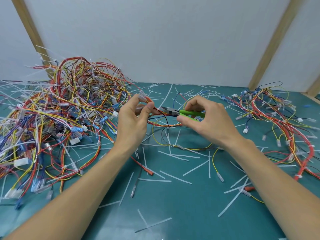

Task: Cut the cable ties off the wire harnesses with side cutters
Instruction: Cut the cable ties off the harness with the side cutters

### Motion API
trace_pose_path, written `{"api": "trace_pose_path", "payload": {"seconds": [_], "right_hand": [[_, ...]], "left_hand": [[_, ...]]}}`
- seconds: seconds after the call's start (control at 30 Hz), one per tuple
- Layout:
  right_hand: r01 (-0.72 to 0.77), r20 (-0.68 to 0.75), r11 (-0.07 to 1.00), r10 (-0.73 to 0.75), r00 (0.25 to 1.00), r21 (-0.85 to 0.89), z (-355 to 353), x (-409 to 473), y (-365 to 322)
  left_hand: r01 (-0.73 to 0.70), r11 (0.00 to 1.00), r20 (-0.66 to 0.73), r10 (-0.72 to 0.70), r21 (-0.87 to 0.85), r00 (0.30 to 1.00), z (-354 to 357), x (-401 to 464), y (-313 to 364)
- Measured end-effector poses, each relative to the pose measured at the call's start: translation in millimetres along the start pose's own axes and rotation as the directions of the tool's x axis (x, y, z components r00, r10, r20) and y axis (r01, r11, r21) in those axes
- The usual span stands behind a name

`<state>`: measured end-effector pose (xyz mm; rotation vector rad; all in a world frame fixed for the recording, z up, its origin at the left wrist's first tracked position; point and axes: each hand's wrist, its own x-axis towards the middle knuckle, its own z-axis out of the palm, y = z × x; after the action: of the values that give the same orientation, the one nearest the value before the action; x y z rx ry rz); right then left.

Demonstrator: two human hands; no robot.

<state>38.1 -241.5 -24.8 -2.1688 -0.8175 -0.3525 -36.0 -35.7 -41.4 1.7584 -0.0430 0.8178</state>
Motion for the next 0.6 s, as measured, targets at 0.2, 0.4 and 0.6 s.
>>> {"api": "trace_pose_path", "payload": {"seconds": [0.2, 0.4, 0.6], "right_hand": [[0.018, -0.020, 0.999, -0.017, 1.000, 0.028, 0.2, 0.5, 0.6], [0.023, -0.026, 0.999, -0.022, 0.999, 0.027, 1.4, -0.3, -0.3], [0.024, -0.032, 1.000, -0.024, 0.999, 0.014, 1.4, 0.6, 2.7]], "left_hand": [[-0.022, 1.000, -0.007, 0.022, -0.005, 1.000, -0.3, 1.5, -1.5], [-0.055, 0.998, 0.016, 0.055, 0.016, 0.998, 1.2, 1.5, -1.9], [-0.015, 1.000, 0.022, 0.015, -0.016, 1.000, 1.9, 0.1, 0.1]]}}
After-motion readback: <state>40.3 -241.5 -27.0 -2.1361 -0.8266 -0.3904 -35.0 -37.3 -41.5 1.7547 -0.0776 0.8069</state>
